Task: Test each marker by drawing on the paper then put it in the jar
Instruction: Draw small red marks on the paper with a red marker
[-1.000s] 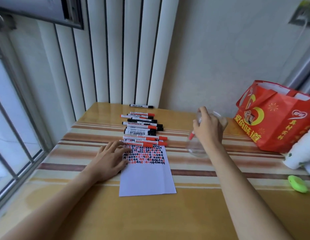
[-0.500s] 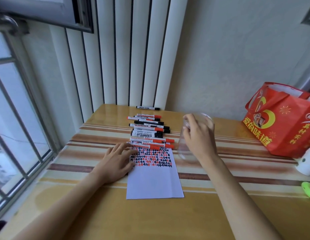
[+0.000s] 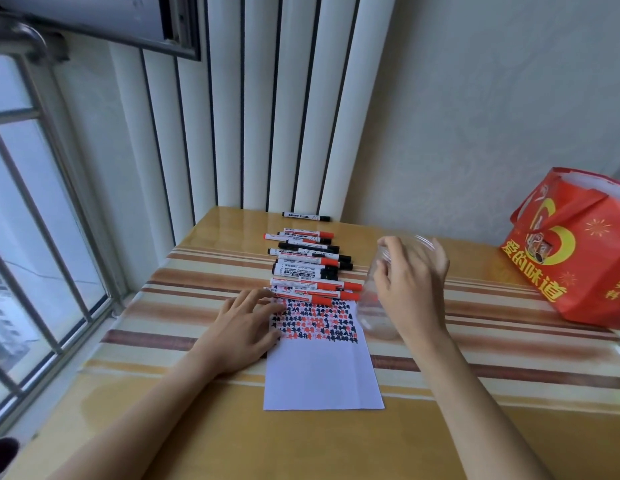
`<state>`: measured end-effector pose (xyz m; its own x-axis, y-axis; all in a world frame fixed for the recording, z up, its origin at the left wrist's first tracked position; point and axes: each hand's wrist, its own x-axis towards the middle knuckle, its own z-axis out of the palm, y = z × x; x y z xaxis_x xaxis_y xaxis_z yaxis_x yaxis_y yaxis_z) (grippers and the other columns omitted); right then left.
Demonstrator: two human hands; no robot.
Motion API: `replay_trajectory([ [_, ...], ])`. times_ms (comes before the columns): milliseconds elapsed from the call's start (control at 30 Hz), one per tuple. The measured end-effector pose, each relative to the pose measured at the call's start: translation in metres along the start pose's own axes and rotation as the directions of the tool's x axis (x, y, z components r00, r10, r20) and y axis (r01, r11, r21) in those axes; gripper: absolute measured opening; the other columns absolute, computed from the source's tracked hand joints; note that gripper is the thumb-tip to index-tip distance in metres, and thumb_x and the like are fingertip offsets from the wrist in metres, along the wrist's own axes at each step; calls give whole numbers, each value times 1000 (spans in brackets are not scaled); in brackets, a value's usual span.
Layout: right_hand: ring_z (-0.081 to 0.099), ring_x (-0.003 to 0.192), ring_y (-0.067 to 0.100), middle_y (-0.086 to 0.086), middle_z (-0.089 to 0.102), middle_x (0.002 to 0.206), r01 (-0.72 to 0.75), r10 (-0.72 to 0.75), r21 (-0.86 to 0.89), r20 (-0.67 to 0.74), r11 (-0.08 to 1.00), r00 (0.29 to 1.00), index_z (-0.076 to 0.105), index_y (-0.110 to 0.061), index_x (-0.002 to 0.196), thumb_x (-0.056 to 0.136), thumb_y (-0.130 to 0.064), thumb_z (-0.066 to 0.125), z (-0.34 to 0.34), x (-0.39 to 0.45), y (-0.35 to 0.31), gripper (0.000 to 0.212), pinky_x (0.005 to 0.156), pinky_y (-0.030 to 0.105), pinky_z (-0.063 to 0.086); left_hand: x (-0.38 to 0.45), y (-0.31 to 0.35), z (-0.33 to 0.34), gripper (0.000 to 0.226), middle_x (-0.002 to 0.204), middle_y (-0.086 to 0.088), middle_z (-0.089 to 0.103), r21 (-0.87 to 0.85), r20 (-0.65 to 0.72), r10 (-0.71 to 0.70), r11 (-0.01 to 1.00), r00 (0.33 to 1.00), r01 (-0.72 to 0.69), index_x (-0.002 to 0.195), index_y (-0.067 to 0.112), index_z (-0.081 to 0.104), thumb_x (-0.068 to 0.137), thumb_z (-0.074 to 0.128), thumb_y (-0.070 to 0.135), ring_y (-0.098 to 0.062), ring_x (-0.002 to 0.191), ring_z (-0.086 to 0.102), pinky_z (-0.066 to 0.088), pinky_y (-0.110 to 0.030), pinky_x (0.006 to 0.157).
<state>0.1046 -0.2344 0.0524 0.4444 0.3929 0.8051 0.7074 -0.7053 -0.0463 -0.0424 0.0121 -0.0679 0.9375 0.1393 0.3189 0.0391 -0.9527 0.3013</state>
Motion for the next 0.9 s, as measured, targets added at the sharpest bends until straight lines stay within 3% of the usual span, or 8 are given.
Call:
replay_trajectory([
  [100,61,109,35,13,67,118,17,-19,-14,-130,1000,991,71,-9,108,92,-16,69,1,-3,-7,17,106,50,39,0,0,0,50,144,13,38,-15,-12,-6,1000,1000,5,139,42,48,93,40,58,-9,139,30,29,-39,111],
  [200,60,93,25,8,67,104,196,-163,189,-176,962,971,70,-6,97,96,-3,63,10,-6,-28,7,83,34,47,0,-1,-1,50,143,13,38,-34,-23,-12,999,1000,12,138,42,49,92,42,59,-8,138,30,30,-39,111],
  [267,60,87,19,2,66,95,178,-211,310,75,934,975,69,-9,97,95,-1,64,23,-10,-44,10,74,29,49,-1,0,-2,49,141,12,40,-44,-28,-12,999,1000,11,137,40,51,92,43,58,-9,136,31,31,-38,110],
  [333,61,97,17,-1,67,102,54,-179,302,403,952,897,68,-12,105,99,-7,60,44,-19,-56,11,76,31,53,-1,1,-3,49,138,11,42,-43,-29,-14,999,999,12,136,37,53,92,44,57,-10,134,34,33,-39,109],
  [433,62,104,18,-3,61,117,-58,-113,255,607,965,786,61,-15,114,103,-15,58,73,-34,-60,12,83,35,54,-2,2,-5,50,136,11,44,-25,-20,-13,1000,1000,13,136,34,53,93,43,56,-9,131,36,34,-40,108],
  [633,62,105,19,-1,57,120,-145,-32,226,634,963,773,56,-15,118,103,-23,63,94,-45,-59,18,85,33,52,0,2,-6,50,133,12,46,-35,-14,-5,999,1000,5,135,34,53,92,41,57,-9,129,38,33,-39,109],
  [800,56,76,12,-4,49,109,-46,-59,157,600,987,798,63,-13,107,103,-19,62,85,-39,-55,8,65,23,41,-1,3,-6,46,130,12,49,-52,-47,15,998,999,-18,131,32,58,93,45,54,-10,124,44,37,-41,105],
  [900,53,71,7,-5,54,104,-213,4,326,538,921,843,62,-15,99,100,-16,65,73,-42,-59,4,64,21,40,0,5,-8,39,126,12,53,-65,-100,30,997,994,-37,126,31,61,96,47,50,-10,119,48,38,-40,103],
])
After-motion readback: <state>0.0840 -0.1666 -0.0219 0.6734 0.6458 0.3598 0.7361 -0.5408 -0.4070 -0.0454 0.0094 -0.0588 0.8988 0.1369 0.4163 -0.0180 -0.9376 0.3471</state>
